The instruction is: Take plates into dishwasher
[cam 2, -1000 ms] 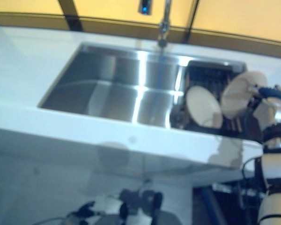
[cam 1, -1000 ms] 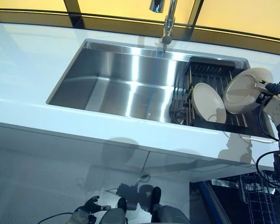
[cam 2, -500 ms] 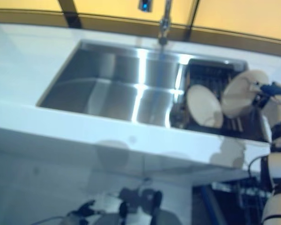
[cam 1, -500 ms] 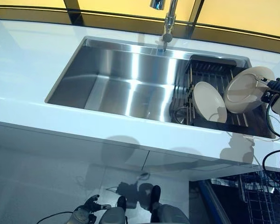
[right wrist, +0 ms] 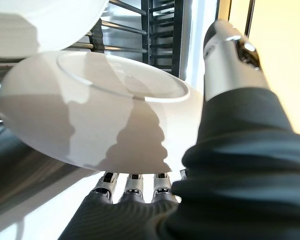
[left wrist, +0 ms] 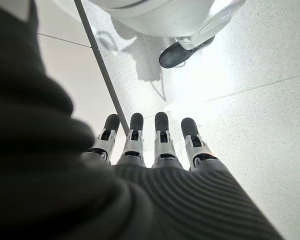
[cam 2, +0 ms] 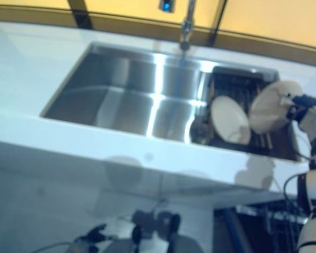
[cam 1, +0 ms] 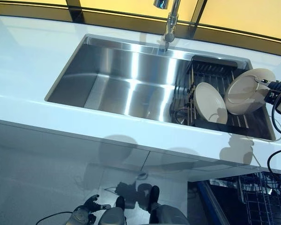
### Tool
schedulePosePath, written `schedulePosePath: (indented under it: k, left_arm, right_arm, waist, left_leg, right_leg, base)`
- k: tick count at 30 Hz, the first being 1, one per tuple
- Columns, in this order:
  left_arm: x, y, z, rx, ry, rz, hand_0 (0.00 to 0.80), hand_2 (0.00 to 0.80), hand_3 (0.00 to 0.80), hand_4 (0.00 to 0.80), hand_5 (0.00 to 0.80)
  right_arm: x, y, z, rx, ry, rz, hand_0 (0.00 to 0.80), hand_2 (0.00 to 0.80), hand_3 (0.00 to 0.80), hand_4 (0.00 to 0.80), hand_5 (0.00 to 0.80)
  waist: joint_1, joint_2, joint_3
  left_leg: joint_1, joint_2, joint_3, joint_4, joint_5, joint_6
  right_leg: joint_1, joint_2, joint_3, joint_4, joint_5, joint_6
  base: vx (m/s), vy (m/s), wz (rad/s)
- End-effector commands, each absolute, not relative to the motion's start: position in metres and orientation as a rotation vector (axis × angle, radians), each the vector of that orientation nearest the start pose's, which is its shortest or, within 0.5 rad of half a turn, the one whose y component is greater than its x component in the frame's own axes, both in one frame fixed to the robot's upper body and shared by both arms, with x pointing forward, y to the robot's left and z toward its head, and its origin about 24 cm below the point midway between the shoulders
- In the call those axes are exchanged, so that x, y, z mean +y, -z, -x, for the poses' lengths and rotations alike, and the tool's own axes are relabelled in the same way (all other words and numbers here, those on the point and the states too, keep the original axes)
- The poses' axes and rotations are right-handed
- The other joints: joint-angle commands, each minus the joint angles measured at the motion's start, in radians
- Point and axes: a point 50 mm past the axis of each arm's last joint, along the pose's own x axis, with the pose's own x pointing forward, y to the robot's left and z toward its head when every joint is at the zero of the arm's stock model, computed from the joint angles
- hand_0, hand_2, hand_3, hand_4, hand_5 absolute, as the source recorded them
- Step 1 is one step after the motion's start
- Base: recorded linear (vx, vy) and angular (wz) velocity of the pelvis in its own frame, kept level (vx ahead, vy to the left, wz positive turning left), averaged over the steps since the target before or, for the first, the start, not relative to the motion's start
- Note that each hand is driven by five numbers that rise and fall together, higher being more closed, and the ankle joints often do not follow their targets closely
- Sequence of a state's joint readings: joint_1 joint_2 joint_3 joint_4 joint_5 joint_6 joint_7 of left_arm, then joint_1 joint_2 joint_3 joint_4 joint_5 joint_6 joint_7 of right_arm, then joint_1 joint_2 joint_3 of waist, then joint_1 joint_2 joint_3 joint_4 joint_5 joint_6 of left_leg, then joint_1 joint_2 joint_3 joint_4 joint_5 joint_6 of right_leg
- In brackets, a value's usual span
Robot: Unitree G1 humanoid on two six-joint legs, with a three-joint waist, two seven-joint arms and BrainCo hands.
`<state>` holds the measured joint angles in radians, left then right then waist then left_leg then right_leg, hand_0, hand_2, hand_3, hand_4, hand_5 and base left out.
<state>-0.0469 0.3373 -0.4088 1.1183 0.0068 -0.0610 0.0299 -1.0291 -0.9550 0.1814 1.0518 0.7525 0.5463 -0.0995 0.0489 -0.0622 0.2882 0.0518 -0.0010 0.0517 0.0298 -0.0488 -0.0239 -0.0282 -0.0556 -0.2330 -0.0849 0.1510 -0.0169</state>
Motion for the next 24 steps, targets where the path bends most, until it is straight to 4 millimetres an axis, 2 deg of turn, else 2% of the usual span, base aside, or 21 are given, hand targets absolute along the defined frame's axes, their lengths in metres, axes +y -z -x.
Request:
schedulePosePath:
  k: [1, 2, 3, 4, 5, 24]
  left_arm:
    - [0.241, 0.147, -0.121, 1.078, 0.190, -0.587, 0.000, 0.000, 0.000, 0.000, 0.000]
    - [0.241, 0.147, -0.121, 1.077, 0.189, -0.587, 0.000, 0.000, 0.000, 0.000, 0.000]
    - [0.241, 0.147, -0.121, 1.076, 0.189, -0.587, 0.000, 0.000, 0.000, 0.000, 0.000]
    - [0.241, 0.147, -0.122, 1.074, 0.188, -0.588, 0.000, 0.000, 0.000, 0.000, 0.000]
    - [0.241, 0.146, -0.122, 1.071, 0.188, -0.589, 0.000, 0.000, 0.000, 0.000, 0.000]
    - [0.242, 0.143, -0.130, 1.050, 0.181, -0.579, 0.000, 0.000, 0.000, 0.000, 0.000]
  right_arm:
    - [-0.383, -0.205, -0.341, 0.395, 0.560, -0.009, 0.442, 0.442, 0.442, 0.442, 0.442]
    - [-0.383, -0.206, -0.341, 0.397, 0.563, -0.005, 0.489, 0.489, 0.489, 0.489, 0.489]
    - [-0.382, -0.206, -0.341, 0.398, 0.563, -0.004, 0.640, 0.640, 0.640, 0.640, 0.640]
    - [-0.382, -0.206, -0.341, 0.401, 0.566, 0.001, 0.744, 0.744, 0.744, 0.744, 0.744]
    - [-0.382, -0.207, -0.341, 0.401, 0.565, 0.002, 0.800, 0.800, 0.800, 0.800, 0.800]
    - [-0.378, -0.232, -0.347, 0.280, 0.584, 0.056, 0.800, 0.800, 0.800, 0.800, 0.800]
  waist:
    - [0.043, -0.017, -0.017]
    - [0.043, -0.017, -0.017]
    - [0.044, -0.018, -0.017]
    - [0.044, -0.018, -0.016]
    - [0.045, -0.019, -0.016]
    - [0.046, -0.023, -0.008]
  left_leg:
    - [-0.079, -0.003, 0.038, 0.071, 0.005, -0.006]
    - [-0.080, -0.003, 0.038, 0.070, 0.005, -0.006]
    - [-0.080, -0.004, 0.038, 0.068, 0.006, -0.006]
    - [-0.080, -0.004, 0.037, 0.066, 0.007, -0.006]
    - [-0.080, -0.005, 0.037, 0.064, 0.008, -0.005]
    - [-0.078, -0.011, 0.036, 0.038, 0.014, 0.003]
  right_leg:
    - [0.049, 0.029, 0.025, 0.105, -0.167, 0.020]
    - [0.049, 0.029, 0.025, 0.104, -0.166, 0.020]
    - [0.048, 0.029, 0.026, 0.103, -0.165, 0.021]
    - [0.047, 0.029, 0.026, 0.103, -0.165, 0.021]
    - [0.047, 0.029, 0.026, 0.101, -0.163, 0.022]
    - [0.039, 0.031, 0.034, 0.094, -0.153, 0.029]
  base:
    - [0.000, 0.000, 0.00]
    - [0.000, 0.000, 0.00]
    - [0.000, 0.000, 0.00]
    - [0.000, 0.000, 0.00]
    - [0.000, 0.000, 0.00]
    - [-0.009, 0.008, 0.00]
